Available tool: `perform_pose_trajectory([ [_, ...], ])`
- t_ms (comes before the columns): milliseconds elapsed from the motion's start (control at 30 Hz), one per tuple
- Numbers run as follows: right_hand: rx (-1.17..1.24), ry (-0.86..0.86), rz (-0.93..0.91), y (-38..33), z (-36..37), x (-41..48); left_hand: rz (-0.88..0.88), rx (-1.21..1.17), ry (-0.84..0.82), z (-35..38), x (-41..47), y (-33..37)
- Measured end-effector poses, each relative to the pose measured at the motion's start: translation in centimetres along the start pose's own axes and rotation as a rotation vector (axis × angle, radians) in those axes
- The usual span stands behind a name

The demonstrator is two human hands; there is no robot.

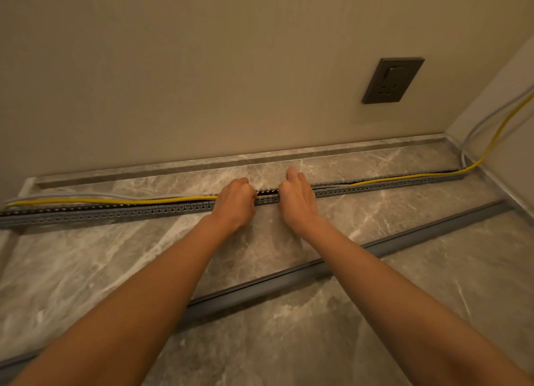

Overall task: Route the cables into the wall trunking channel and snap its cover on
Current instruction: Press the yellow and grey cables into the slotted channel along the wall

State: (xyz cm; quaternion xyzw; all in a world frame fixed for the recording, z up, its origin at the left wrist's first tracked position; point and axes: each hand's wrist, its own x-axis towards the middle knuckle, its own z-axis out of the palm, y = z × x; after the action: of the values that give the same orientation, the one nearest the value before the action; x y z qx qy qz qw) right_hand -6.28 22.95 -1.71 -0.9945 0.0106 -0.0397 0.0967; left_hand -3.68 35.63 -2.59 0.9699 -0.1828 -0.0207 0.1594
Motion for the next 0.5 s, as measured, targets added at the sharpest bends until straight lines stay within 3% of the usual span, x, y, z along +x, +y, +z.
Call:
perform_pose_trajectory([
  [200,0.107,-0.021,-0.022,-2.0,0.3,0.3,-0.143,-0.312,0.053,-2.6,-0.4,-2.2],
  [500,0.182,-0.098,-0.104,-7.2,1.7,0.6,-0.191,-0.113,-0.062,-4.6,-1.5,-8.1],
])
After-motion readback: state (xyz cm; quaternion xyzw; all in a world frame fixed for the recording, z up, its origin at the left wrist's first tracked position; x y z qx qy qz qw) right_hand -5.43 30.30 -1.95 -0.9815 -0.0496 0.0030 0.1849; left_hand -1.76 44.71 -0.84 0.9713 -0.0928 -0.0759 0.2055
